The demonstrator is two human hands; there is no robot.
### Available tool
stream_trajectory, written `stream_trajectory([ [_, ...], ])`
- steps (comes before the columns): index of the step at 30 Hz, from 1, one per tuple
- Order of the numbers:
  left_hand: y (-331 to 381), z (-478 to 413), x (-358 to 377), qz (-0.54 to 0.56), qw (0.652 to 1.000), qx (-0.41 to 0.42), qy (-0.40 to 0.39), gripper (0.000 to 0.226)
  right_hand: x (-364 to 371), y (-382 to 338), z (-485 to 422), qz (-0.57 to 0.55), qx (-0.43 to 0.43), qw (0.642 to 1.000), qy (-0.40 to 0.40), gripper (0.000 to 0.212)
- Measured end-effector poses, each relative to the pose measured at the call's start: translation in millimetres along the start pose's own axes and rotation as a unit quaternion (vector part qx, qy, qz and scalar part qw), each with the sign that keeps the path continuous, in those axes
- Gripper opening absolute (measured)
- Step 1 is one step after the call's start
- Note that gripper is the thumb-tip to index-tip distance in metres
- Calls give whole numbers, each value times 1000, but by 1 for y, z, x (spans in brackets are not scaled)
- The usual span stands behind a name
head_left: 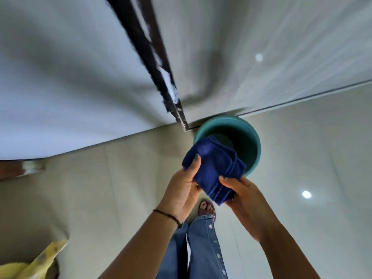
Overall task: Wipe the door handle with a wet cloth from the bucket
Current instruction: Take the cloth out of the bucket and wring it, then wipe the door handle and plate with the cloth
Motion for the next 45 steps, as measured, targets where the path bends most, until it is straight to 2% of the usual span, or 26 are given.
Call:
stream_trajectory([
  [2, 30, 55, -1, 11, 998, 44, 48, 39, 24, -22, 43, 117, -16, 993, 15, 44],
  [5, 74, 140, -14, -20, 988, 112, 104, 30, 67, -53, 100, 231, -49, 970, 48, 57],
  [8, 114, 215, -34, -87, 976, 166, 112, 11, 133, -72, 149, 329, -112, 937, 32, 62],
  [11, 150, 286, -72, -178, 947, 250, 96, 15, 218, -75, 192, 386, -194, 902, -8, 60],
  [14, 173, 352, -128, -222, 919, 303, 121, 21, 301, -53, 230, 385, -269, 882, -31, 42],
  [17, 188, 414, -200, -183, 918, 320, 143, 4, 385, -2, 266, 383, -287, 877, -38, 18],
  [20, 200, 463, -272, -118, 925, 327, 152, 31, 459, 49, 288, 387, -300, 871, -40, 11],
  [23, 223, 504, -331, -112, 913, 356, 167, 28, 526, 85, 290, 375, -312, 872, -39, 10],
  [25, 239, 528, -364, -91, 901, 376, 197, 22, 569, 101, 289, 395, -340, 853, -21, 6],
  [29, 280, 556, -404, -59, 867, 418, 264, 25, 642, 117, 298, 415, -432, 799, -46, 52],
  [31, 306, 567, -418, -28, 858, 430, 280, 24, 677, 130, 298, 462, -472, 744, -101, 64],
  [33, 332, 572, -421, -11, 868, 428, 251, 20, 705, 141, 290, 502, -475, 706, -158, 70],
  [36, 384, 582, -430, -82, 875, 429, 207, 18, 749, 130, 273, 447, -490, 722, -198, 72],
  [41, 470, 602, -440, -153, 872, 454, 106, 31, 812, 69, 258, 360, -551, 739, -142, 67],
  [42, 485, 608, -441, -170, 856, 478, 98, 28, 825, 58, 261, 350, -564, 735, -137, 64],
  [43, 498, 616, -444, -187, 825, 520, 115, 23, 836, 48, 265, 345, -581, 725, -130, 59],
  [44, 512, 626, -452, -215, 773, 575, 160, 21, 848, 38, 268, 344, -600, 713, -116, 55],
  [45, 525, 638, -459, -246, 702, 632, 217, 24, 860, 30, 271, 347, -620, 698, -92, 54],
])
Point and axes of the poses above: each hand's wrist, its own z-axis away from the middle knuckle, its own x-axis out of the palm, y = z × x, the point moved 6 cm from there along -z, towards the middle knuckle, and after that the axes turned 2 degrees about x, right-handed, at the moved point
